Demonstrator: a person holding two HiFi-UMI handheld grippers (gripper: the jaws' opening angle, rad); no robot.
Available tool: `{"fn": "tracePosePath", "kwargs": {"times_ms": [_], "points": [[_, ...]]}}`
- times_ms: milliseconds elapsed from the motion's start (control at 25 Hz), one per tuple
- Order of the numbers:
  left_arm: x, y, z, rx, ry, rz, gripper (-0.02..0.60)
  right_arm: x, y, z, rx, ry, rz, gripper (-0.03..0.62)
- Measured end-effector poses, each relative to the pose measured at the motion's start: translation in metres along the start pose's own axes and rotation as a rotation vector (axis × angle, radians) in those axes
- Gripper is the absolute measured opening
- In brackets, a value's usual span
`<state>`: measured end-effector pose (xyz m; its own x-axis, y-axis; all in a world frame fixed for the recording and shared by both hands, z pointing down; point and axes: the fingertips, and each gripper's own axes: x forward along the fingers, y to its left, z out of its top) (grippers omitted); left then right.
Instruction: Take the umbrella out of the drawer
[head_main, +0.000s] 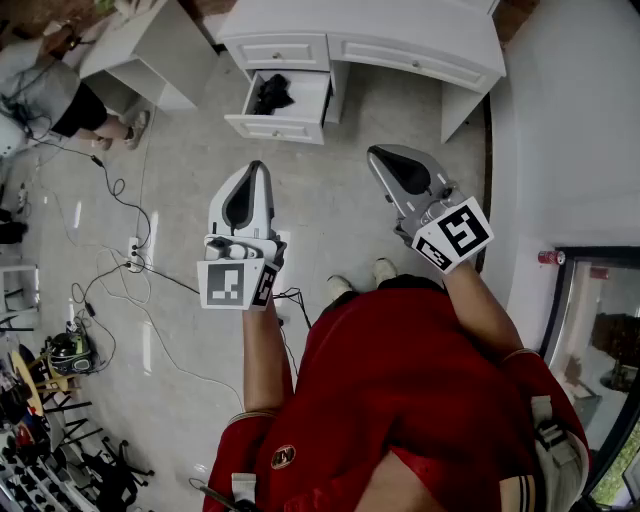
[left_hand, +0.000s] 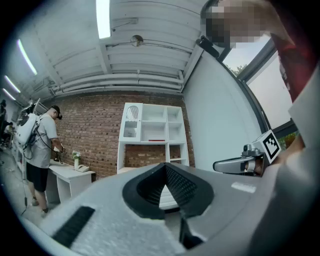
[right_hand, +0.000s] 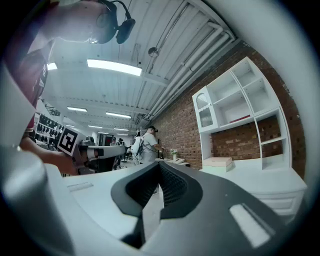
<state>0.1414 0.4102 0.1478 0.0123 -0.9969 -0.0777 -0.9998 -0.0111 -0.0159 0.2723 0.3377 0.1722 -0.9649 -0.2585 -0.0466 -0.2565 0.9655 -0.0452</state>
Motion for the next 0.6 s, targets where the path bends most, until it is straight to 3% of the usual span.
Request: {"fn": "tracePosePath", "kwargs": {"times_ms": [240, 600], "points": [[-0.013, 0.01, -0.005, -0.005, -0.007, 0.007, 0.008, 0.006, 0.009, -0.005, 0.017, -0.014, -0.003, 0.011], [-0.041, 0.058, -0.008, -0.019, -0.017, 0.016, 0.008, 0.046, 0.041, -0.018, 0.016, 0.015, 0.002, 0.011]]}}
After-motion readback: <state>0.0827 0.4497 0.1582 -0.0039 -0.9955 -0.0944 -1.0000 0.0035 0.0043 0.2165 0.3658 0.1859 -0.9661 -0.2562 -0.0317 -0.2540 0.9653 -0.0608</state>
